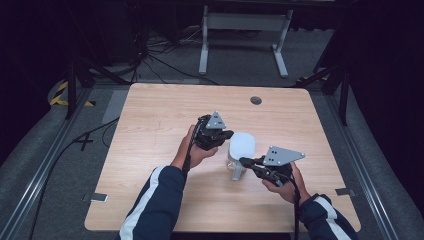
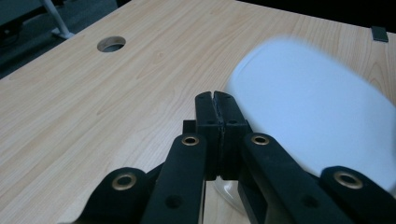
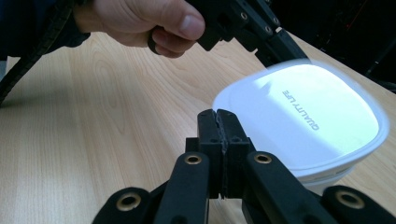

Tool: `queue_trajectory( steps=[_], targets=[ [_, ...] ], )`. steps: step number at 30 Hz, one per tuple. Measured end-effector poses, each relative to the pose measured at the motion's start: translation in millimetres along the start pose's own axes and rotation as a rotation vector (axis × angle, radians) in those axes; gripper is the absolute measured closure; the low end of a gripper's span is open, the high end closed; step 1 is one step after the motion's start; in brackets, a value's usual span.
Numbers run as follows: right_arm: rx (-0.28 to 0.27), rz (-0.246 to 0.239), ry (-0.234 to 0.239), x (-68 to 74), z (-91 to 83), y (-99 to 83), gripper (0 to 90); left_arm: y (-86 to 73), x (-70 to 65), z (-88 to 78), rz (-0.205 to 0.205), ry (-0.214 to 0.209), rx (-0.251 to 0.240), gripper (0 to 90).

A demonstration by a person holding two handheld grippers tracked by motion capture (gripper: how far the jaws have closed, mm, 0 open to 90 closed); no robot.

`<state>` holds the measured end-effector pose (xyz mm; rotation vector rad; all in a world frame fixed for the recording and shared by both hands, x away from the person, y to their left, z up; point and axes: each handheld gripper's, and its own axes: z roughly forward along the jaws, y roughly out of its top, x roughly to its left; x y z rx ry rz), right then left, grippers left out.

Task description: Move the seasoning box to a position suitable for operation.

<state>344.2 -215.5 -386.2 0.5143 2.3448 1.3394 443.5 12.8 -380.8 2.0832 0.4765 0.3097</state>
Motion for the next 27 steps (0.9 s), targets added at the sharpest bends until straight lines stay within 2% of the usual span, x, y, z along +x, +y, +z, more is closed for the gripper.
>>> queue_trajectory(
  steps=[5,6,9,11,15,19,27],
  targets=[
    [0.001,0.007,-0.004,-0.2,0.2,-0.9,89.9,1.9,-2.0,-2.2,0.030,-0.009,0.005,90.0],
    [0.002,0.010,-0.006,-0.3,0.1,-1.0,89.9,1.9,-2.0,-2.6,0.032,0.002,0.010,90.0],
    [0.005,0.009,-0.007,-0.5,0.4,-1.8,89.9,0.6,1.1,-2.9,0.016,0.034,0.017,90.0],
    [-0.015,0.014,-0.004,0.5,-0.9,0.1,90.0,-1.8,4.3,-1.2,0.008,0.043,0.026,90.0],
    [-0.047,0.007,-0.017,0.3,-2.8,5.5,89.9,-3.6,3.6,2.8,0.011,0.043,0.040,90.0],
    [-0.040,0.029,-0.035,-4.8,1.0,1.5,89.9,-2.5,1.1,6.2,0.020,0.040,0.041,90.0],
    [-0.032,0.033,-0.013,-5.7,-0.5,0.7,90.0,-2.2,1.6,8.5,0.008,0.038,0.030,89.9]
  ],
)
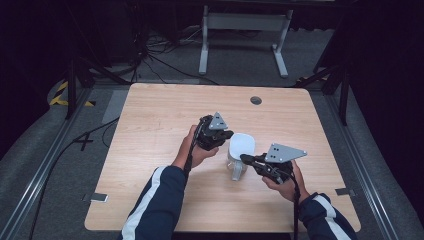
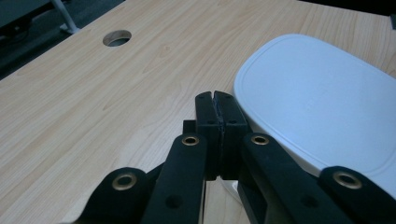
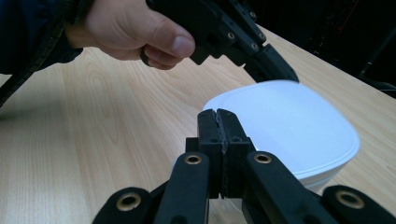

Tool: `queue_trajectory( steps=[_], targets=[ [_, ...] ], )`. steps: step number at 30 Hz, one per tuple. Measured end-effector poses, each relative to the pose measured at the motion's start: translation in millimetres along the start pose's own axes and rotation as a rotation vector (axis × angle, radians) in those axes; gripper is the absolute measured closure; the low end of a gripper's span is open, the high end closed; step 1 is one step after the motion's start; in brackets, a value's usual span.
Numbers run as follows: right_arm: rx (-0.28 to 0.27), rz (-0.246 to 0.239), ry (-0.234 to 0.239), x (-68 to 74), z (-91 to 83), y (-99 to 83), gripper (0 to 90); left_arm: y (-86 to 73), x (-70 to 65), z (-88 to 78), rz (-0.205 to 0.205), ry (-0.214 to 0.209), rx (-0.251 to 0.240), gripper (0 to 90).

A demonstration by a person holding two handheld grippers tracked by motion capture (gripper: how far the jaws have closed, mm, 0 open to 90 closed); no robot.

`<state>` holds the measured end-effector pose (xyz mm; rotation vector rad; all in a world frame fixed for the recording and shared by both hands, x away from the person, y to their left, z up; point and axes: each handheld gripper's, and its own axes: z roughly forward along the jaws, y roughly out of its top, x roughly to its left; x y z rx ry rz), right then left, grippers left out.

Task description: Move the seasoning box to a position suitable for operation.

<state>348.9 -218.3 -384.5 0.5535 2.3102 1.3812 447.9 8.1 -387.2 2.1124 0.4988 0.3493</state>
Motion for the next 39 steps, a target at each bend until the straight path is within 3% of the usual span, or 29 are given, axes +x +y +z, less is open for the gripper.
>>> queue_trajectory(
  steps=[11,17,18,22,34,39],
  targets=[
    [0.005,-0.015,0.009,2.8,1.1,-0.9,90.0,1.4,-1.1,1.3,0.022,-0.029,0.008,88.6],
    [0.018,-0.026,0.016,4.9,1.6,-1.6,89.9,2.9,-3.4,-4.6,0.025,-0.056,-0.025,87.6],
    [0.023,-0.028,0.013,5.1,1.6,-1.6,90.0,3.5,-3.9,-7.4,0.031,-0.085,-0.044,87.2],
    [0.032,-0.035,0.014,5.4,0.4,-3.5,89.9,3.8,-6.3,-13.8,0.051,-0.106,-0.065,85.5],
    [0.052,-0.044,0.012,8.9,-7.9,-9.2,89.7,-1.3,-12.7,-28.5,0.076,-0.097,-0.061,85.0],
    [0.060,-0.044,0.003,8.8,-15.8,-12.1,88.9,-0.5,-20.8,-37.0,0.113,-0.100,-0.072,83.7]
  ],
)
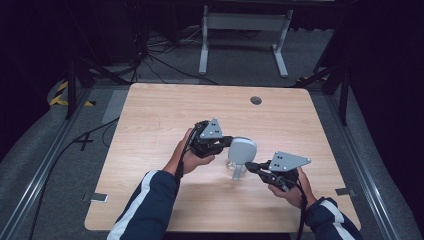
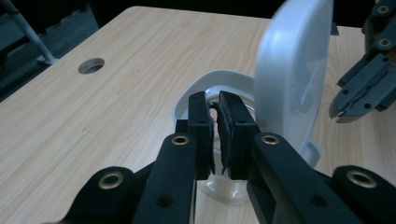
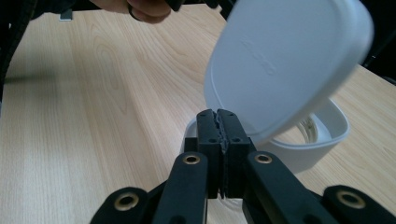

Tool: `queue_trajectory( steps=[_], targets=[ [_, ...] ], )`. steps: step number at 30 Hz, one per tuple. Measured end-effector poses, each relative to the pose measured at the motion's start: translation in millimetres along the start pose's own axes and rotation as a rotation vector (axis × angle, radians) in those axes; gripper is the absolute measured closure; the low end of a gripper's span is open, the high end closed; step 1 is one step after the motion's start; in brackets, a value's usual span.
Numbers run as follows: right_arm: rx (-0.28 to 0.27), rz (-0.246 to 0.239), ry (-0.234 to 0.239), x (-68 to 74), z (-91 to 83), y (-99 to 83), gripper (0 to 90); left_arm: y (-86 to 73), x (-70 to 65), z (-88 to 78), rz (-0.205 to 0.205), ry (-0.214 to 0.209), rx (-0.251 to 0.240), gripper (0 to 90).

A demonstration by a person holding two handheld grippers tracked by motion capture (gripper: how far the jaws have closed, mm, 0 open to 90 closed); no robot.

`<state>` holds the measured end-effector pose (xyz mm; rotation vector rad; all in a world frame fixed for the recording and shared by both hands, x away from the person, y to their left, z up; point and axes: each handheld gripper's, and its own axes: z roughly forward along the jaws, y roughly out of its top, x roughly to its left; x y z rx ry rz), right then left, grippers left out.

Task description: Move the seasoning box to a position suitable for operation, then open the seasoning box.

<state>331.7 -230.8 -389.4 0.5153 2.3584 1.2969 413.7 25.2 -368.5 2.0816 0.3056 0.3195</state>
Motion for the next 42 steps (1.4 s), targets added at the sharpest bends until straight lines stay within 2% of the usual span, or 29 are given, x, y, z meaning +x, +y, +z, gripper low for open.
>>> queue_trajectory(
  steps=[4,7,10,11,13,15,16,21,24,26,30,33,36,37,40,42],
  targets=[
    [0.007,-0.009,-0.008,1.1,-7.9,-4.5,86.9,-0.6,-6.2,-7.8,0.023,0.009,0.006,80.9],
    [0.006,-0.004,-0.015,0.8,-12.1,-6.9,85.3,-3.3,-8.5,-12.7,0.016,0.029,0.005,78.8],
    [0.007,0.001,-0.029,-1.9,-20.2,-11.3,84.2,-8.1,-10.7,-27.3,0.021,0.065,-0.006,76.4],
    [0.008,0.003,-0.033,-2.6,-23.0,-12.4,84.2,-9.9,-11.8,-30.2,0.009,0.069,-0.005,75.4],
    [0.013,0.008,-0.040,-2.8,-27.8,-14.8,84.1,-15.4,-13.8,-40.8,0.017,0.096,0.010,75.0],
    [0.018,0.002,-0.047,-3.5,-31.7,-17.3,83.9,-20.9,-15.7,-48.4,0.009,0.110,0.006,74.4],
    [0.028,0.008,-0.049,-3.6,-33.8,-19.0,83.4,-25.4,-17.1,-53.8,-0.002,0.118,0.012,73.9],
    [0.060,0.013,-0.066,-7.0,-42.5,-31.5,80.8,-49.9,-23.8,-69.6,-0.005,0.149,0.066,69.9],
    [0.079,0.026,-0.080,-8.6,-50.5,-39.2,76.5,-68.4,-28.5,-76.7,-0.006,0.163,0.120,64.1],
    [0.092,0.028,-0.091,-10.3,-56.1,-45.7,72.9,-82.1,-30.8,-80.5,-0.005,0.178,0.178,57.6],
    [0.115,0.053,-0.113,-13.7,-67.7,-60.6,64.9,-110.2,-36.6,-89.7,-0.030,0.229,0.240,48.0],
    [0.143,0.064,-0.137,-15.9,-75.1,-73.0,61.0,-125.5,-38.1,-95.1,-0.058,0.246,0.268,41.3],
    [0.168,0.086,-0.174,-19.2,-82.8,-85.0,58.2,-137.0,-38.9,-100.1,-0.063,0.260,0.286,37.5],
    [0.168,0.086,-0.180,-20.6,-85.0,-87.9,57.5,-142.3,-38.7,-102.6,-0.080,0.262,0.287,36.0],
    [0.180,0.126,-0.224,-25.9,-94.2,-102.3,51.5,-153.5,-35.5,-108.9,-0.096,0.253,0.296,33.4],
    [0.195,0.156,-0.251,-30.0,-98.6,-111.7,47.8,-162.3,-31.7,-112.9,-0.133,0.248,0.286,30.9]
  ],
)
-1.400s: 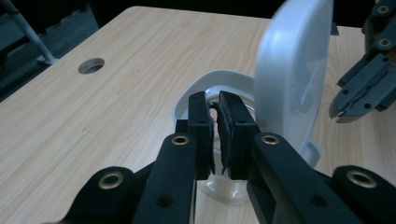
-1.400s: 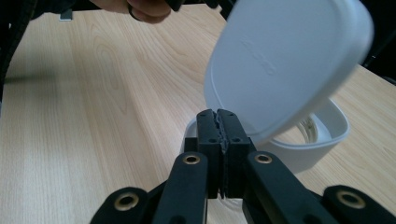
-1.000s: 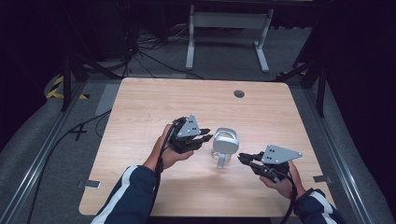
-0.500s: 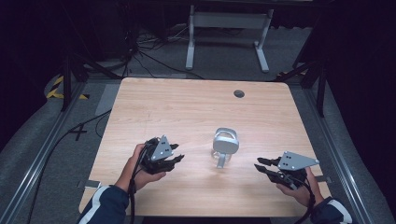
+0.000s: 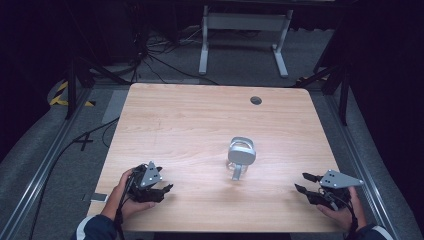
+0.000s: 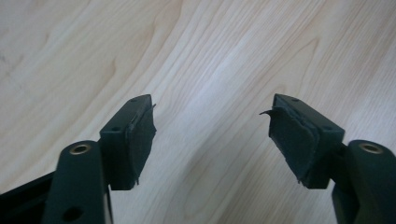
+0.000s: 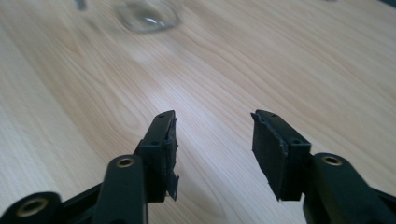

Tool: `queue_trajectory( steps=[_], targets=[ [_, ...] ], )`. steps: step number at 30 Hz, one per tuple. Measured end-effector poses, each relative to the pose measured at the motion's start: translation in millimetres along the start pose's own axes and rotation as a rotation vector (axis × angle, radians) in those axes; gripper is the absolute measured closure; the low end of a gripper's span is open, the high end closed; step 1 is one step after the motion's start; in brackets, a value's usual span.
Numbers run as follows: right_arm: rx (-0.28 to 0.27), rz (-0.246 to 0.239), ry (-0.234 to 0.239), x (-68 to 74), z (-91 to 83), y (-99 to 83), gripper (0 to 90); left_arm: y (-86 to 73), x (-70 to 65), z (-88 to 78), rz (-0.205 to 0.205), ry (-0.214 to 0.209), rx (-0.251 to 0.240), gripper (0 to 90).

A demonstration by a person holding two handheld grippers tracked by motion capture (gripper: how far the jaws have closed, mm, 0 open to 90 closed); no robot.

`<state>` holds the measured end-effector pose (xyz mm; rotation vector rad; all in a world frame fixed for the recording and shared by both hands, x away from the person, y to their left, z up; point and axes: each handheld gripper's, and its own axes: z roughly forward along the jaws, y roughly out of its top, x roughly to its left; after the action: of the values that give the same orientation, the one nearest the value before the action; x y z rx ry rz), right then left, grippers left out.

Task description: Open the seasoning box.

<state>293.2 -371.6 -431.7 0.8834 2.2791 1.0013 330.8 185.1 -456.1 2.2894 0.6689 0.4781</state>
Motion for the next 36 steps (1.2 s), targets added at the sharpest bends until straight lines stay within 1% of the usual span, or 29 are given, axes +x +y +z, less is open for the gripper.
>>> queue_trajectory(
  steps=[3,4,6,7,8,9,10,11,12,13,14,15,16,17,18,22,31,36],
  targets=[
    [0.020,0.059,-0.026,-8.6,-1.5,-14.1,43.7,-11.0,7.1,-0.9,-0.038,-0.013,-0.001,28.2],
    [0.020,0.059,-0.026,-8.6,-1.5,-14.1,43.7,-11.0,7.1,-0.9,-0.038,-0.013,-0.001,26.8],
    [0.032,0.092,-0.051,-14.1,-2.0,-24.7,40.3,-18.2,11.3,-0.5,-0.060,-0.028,0.004,25.4],
    [0.038,0.111,-0.050,-16.3,-2.3,-29.2,38.5,-23.7,14.0,1.1,-0.077,-0.050,0.025,24.3],
    [0.051,0.131,-0.066,-19.7,-2.0,-35.6,36.5,-26.7,14.4,2.3,-0.091,-0.061,0.033,21.5],
    [0.053,0.146,-0.070,-21.0,-2.1,-38.5,34.5,-26.7,14.4,2.3,-0.091,-0.061,0.033,21.0],
    [0.048,0.164,-0.069,-22.5,-2.2,-42.1,34.0,-32.3,16.7,2.9,-0.125,-0.086,0.017,20.5],
    [0.048,0.164,-0.069,-22.5,-2.2,-42.1,34.0,-32.3,16.7,2.9,-0.125,-0.086,0.017,20.3],
    [0.047,0.190,-0.075,-24.6,-1.7,-47.0,32.4,-35.4,18.0,2.2,-0.127,-0.090,0.005,19.6],
    [0.047,0.190,-0.075,-24.6,-1.7,-47.0,32.4,-35.4,18.0,2.2,-0.127,-0.090,0.005,19.2],
    [0.049,0.193,-0.073,-25.5,-1.0,-48.9,31.1,-36.6,16.7,2.2,-0.140,-0.088,-0.001,19.2],
    [0.066,0.207,-0.066,-27.4,0.2,-51.0,29.5,-37.0,16.2,2.3,-0.143,-0.087,-0.005,18.5],
    [0.065,0.219,-0.061,-29.1,0.3,-51.3,29.3,-36.8,16.0,1.7,-0.144,-0.083,0.006,17.9],
    [0.072,0.236,-0.056,-30.9,1.0,-51.5,28.2,-37.1,15.8,2.4,-0.147,-0.073,-0.001,16.1],
    [0.074,0.235,-0.057,-30.9,1.1,-51.4,28.0,-37.0,16.1,2.6,-0.155,-0.069,0.003,15.3],
    [0.074,0.235,-0.058,-30.9,1.3,-51.4,27.7,-36.9,16.1,3.0,-0.160,-0.066,0.004,14.0],
    [0.076,0.235,-0.062,-31.2,1.5,-51.3,26.9,-36.8,16.5,3.0,-0.163,-0.058,0.008,13.4],
    [0.074,0.247,-0.065,-30.7,1.6,-51.0,26.7,-36.9,16.5,3.0,-0.165,-0.057,0.007,13.4]
  ],
)
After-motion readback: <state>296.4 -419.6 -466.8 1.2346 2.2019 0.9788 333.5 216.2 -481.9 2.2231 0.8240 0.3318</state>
